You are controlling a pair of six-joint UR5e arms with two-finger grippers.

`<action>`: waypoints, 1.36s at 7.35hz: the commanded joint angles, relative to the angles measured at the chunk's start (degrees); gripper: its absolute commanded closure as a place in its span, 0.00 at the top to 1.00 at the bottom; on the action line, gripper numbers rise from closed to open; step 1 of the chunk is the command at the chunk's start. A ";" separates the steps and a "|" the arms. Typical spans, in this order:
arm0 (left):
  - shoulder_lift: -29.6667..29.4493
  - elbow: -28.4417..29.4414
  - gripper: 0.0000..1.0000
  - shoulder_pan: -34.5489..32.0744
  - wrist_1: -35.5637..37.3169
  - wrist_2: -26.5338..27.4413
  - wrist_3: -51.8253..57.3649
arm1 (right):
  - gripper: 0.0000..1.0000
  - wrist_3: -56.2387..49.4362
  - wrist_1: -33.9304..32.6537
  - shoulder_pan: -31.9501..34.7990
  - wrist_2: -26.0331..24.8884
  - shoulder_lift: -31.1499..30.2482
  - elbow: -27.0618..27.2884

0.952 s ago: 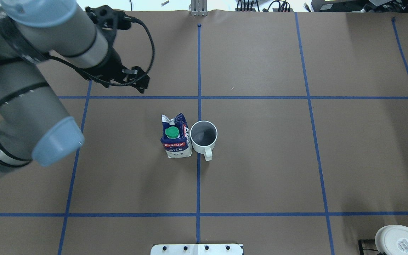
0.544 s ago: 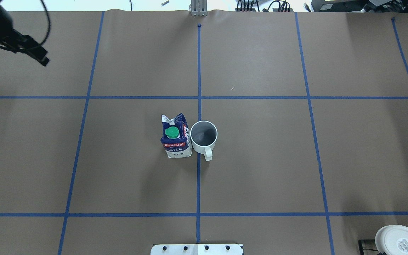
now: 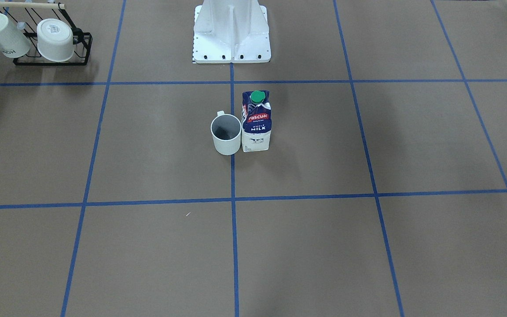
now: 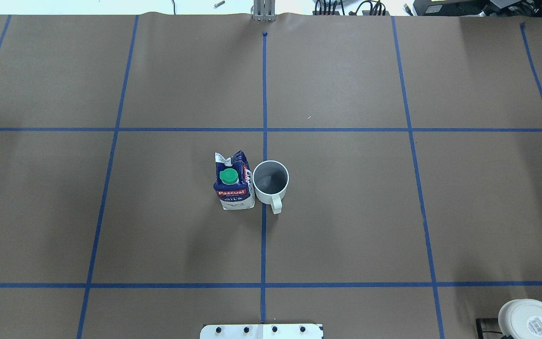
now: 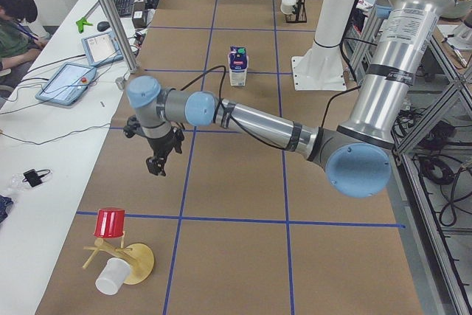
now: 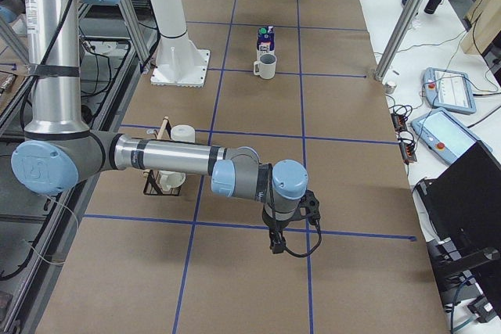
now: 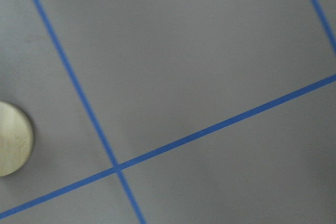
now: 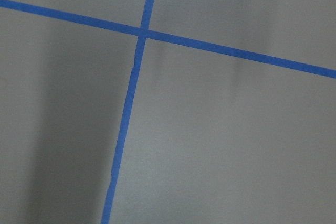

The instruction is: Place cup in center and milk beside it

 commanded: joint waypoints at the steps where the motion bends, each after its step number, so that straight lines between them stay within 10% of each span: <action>1: 9.43 -0.10 0.99 -4.12 -5.11 -0.36 5.35 | 1.00 0.37 0.04 0.06 -0.53 -0.01 -0.15; 10: 15.19 -6.09 0.99 -4.13 -6.27 0.17 5.35 | 1.00 0.55 0.04 -0.02 -0.79 -0.01 -0.06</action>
